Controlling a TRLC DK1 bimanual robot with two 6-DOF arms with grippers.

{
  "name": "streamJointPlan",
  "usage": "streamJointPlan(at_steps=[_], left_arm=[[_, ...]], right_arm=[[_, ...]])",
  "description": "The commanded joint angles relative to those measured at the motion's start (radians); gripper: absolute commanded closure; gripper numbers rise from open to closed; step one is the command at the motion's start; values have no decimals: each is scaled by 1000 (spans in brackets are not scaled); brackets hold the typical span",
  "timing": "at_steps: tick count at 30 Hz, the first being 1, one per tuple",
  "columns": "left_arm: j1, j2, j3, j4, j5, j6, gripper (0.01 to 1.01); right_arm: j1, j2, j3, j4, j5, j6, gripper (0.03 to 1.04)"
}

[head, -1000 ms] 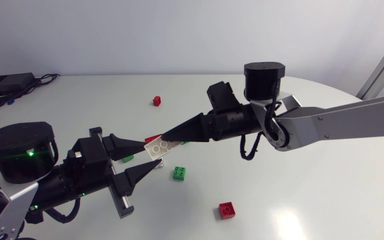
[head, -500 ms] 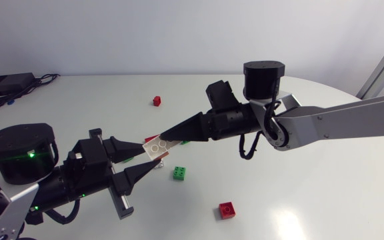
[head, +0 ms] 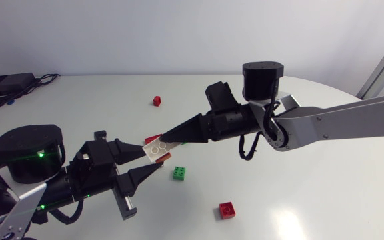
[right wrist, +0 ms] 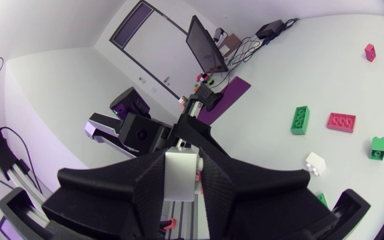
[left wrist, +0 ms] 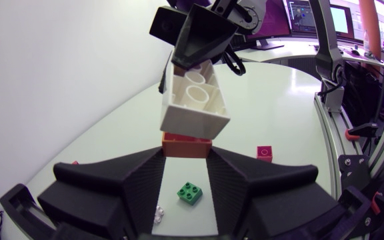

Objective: Disassemble duplo

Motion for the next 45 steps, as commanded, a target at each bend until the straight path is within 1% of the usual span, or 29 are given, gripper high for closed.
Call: streamJointPlan(at_steps=[1,7,10,16,18,20,22,28,36,45], left_arm=[[-8,19,4,15,-4,2,739],[-9,42,9,15,-4,10,738],[-9,83,20,17,-15,19,690],[18,252,92,18,-161,19,690],[18,304,113,18,-248,22,689],[20,343,128,18,-296,22,687],[31,373,144,15,-306,20,662],[38,458,182,-16,-329,20,662],[124,553,263,-95,-336,-7,662],[158,666,323,-145,-380,-9,661]], right_arm=[[2,0,-12,8,-11,14,800],[-1,-4,-14,8,-11,14,800],[-3,-3,-15,10,-11,14,800],[-15,0,-14,10,-9,14,800],[-16,0,-15,10,-11,14,800],[-18,0,-15,10,-11,14,800],[-18,0,-15,13,-9,12,800],[-24,2,-15,16,-9,12,800],[-32,0,-17,18,-9,12,800],[-32,2,-17,21,-9,12,800]])
